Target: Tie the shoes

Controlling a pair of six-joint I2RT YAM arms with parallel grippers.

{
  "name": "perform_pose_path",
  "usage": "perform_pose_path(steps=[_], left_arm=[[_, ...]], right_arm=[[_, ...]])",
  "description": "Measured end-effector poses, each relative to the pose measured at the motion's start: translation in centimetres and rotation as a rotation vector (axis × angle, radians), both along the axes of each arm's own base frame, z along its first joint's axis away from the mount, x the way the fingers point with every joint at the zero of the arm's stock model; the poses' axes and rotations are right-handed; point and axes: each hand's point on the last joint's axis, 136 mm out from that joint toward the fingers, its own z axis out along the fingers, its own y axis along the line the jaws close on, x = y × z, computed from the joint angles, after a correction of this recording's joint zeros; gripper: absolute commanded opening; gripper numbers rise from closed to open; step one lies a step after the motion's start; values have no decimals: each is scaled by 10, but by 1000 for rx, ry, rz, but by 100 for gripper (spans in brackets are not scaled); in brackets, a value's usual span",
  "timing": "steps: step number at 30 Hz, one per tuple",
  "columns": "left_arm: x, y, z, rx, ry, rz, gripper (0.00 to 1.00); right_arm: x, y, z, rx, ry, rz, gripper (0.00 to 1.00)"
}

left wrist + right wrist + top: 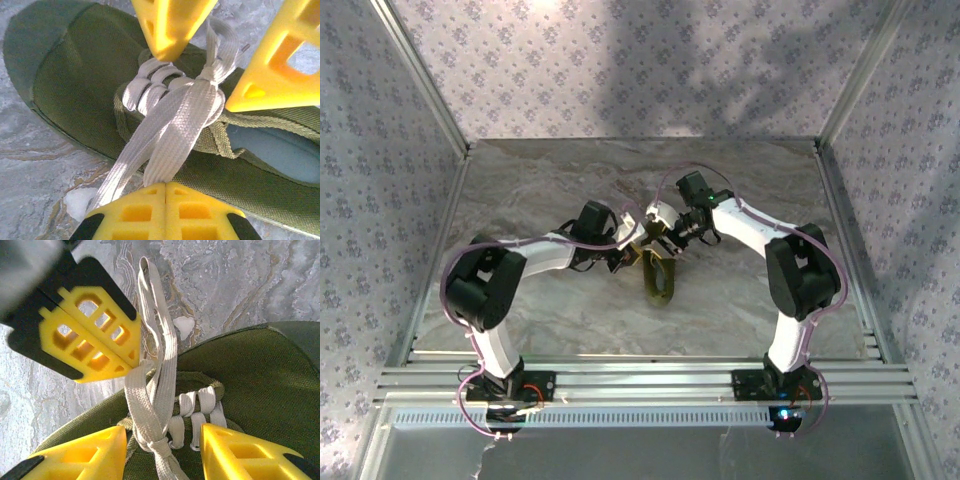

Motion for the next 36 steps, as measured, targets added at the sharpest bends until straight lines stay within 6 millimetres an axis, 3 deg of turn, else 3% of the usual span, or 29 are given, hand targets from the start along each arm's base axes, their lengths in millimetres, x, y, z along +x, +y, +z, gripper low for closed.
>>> perform_pose_path(steps=[5,17,27,29,30,36], left_arm=[[-3,3,9,11,-22,-12,0],[-14,15,32,49,-75,-44,0],[-22,33,33,89,-82,-24,0],[-23,37,30,95,-75,-15,25],[-23,38,28,98,-77,-16,32],[-16,31,30,69,-137,-61,41]], right_arm=[[-2,-1,-6,-11,13,8,39],[-2,-5,-11,-35,14,12,15],[-4,-9,-12,-43,30,5,16],[-4,-10,-13,-42,36,4,17],[-4,-10,-13,-43,37,4,17],[-5,-10,-16,-46,52,5,20]])
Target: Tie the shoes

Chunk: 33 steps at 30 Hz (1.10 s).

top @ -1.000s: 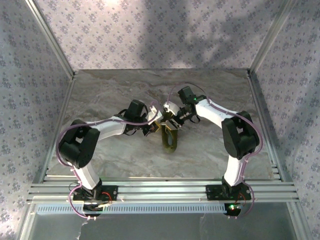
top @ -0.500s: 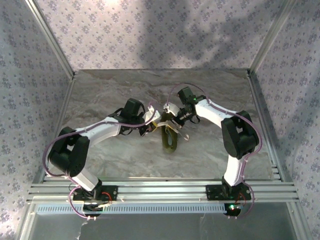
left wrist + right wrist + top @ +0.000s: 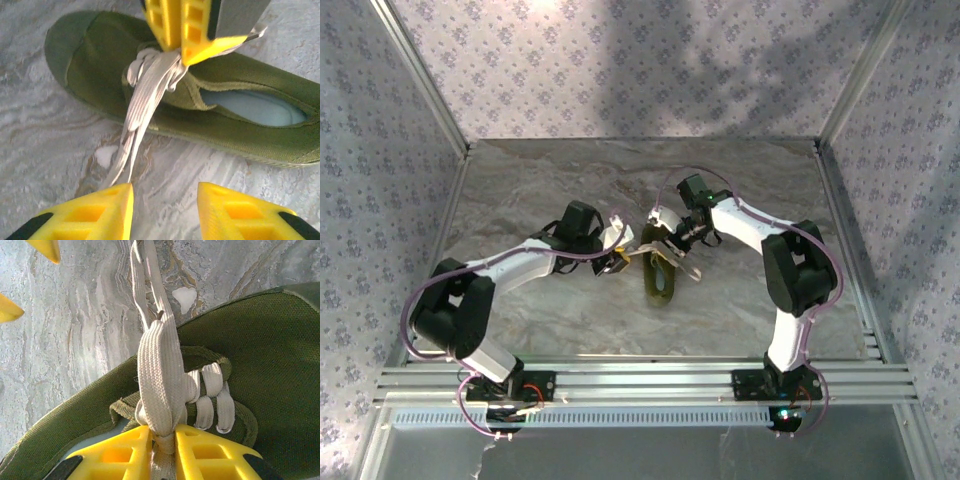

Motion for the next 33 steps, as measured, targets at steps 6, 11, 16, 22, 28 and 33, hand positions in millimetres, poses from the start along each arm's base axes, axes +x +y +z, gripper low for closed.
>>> perform_pose_path(steps=[6,11,16,22,28,33], left_arm=[[13,-20,-6,-43,-17,-99,42],[18,-26,-8,-78,-36,-157,42],[20,-31,-10,-118,-35,-195,41],[25,-34,-16,-151,-18,-213,40],[36,-37,-18,-160,-31,-206,42],[44,-42,-16,-167,-35,-203,42]], right_arm=[[0,0,1,0,1,0,20],[0,0,1,3,4,1,21],[-1,0,2,11,9,1,21],[0,0,3,21,14,-2,21],[0,-1,3,21,14,-3,20],[1,-1,3,21,15,-5,20]])
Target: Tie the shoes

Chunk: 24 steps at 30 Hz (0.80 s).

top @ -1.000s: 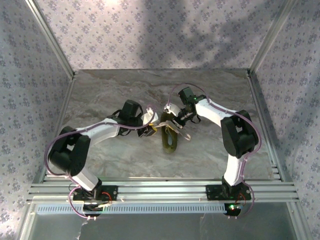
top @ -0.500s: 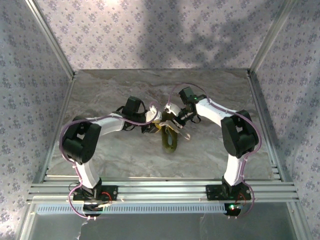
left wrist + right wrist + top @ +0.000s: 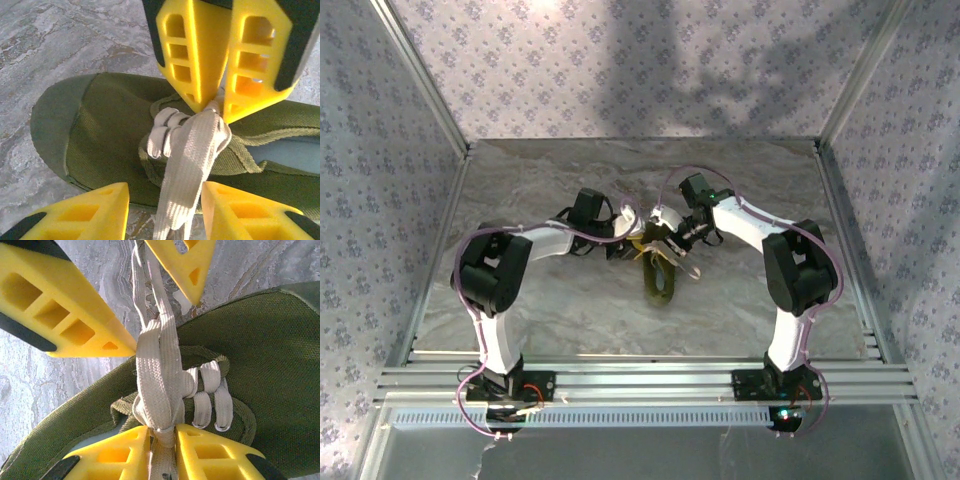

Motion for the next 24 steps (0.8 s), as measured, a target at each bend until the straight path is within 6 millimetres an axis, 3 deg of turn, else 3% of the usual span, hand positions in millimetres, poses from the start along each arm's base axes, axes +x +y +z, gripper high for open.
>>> perform_pose_path(steps=[9,18,21,24], left_arm=[[2,-5,9,-11,12,-24,42],[-7,-8,4,25,47,-67,45],[-9,-8,1,40,60,-77,38],[-10,-7,-1,52,66,-87,22]], right_arm=[[2,-3,0,0,4,-10,21],[1,-2,1,10,8,-7,20],[1,-2,1,12,8,-6,21],[1,-2,2,15,9,-5,20]])
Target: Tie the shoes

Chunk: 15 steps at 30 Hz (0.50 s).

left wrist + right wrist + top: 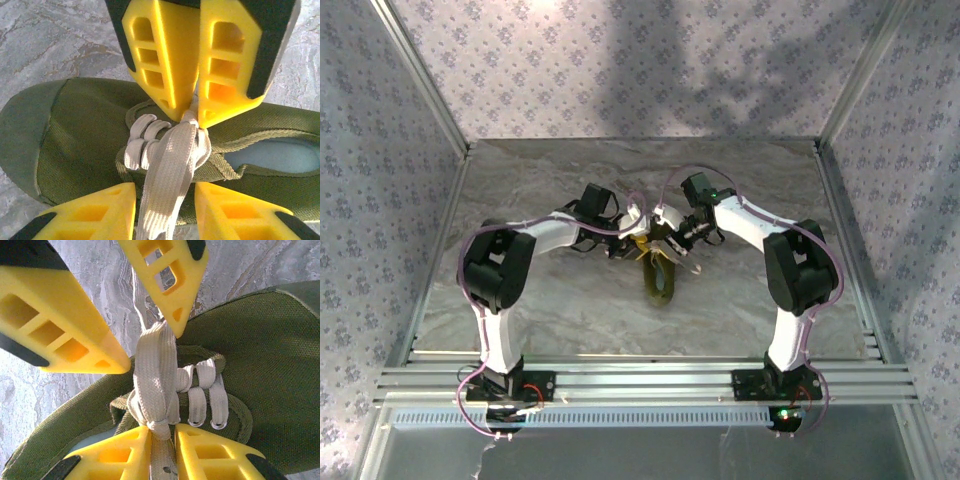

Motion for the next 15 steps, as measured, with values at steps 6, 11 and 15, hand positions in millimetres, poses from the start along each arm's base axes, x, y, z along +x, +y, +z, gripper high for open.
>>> perform_pose_path(steps=[6,11,15], left_arm=[[-1,0,0,5,1,-4,0],[0,1,0,7,1,0,0],[0,1,5,4,-11,2,0]], right_arm=[[0,-1,0,-1,2,-2,20],[2,-1,-1,-4,9,-3,20],[2,-1,-1,-6,12,-5,19]])
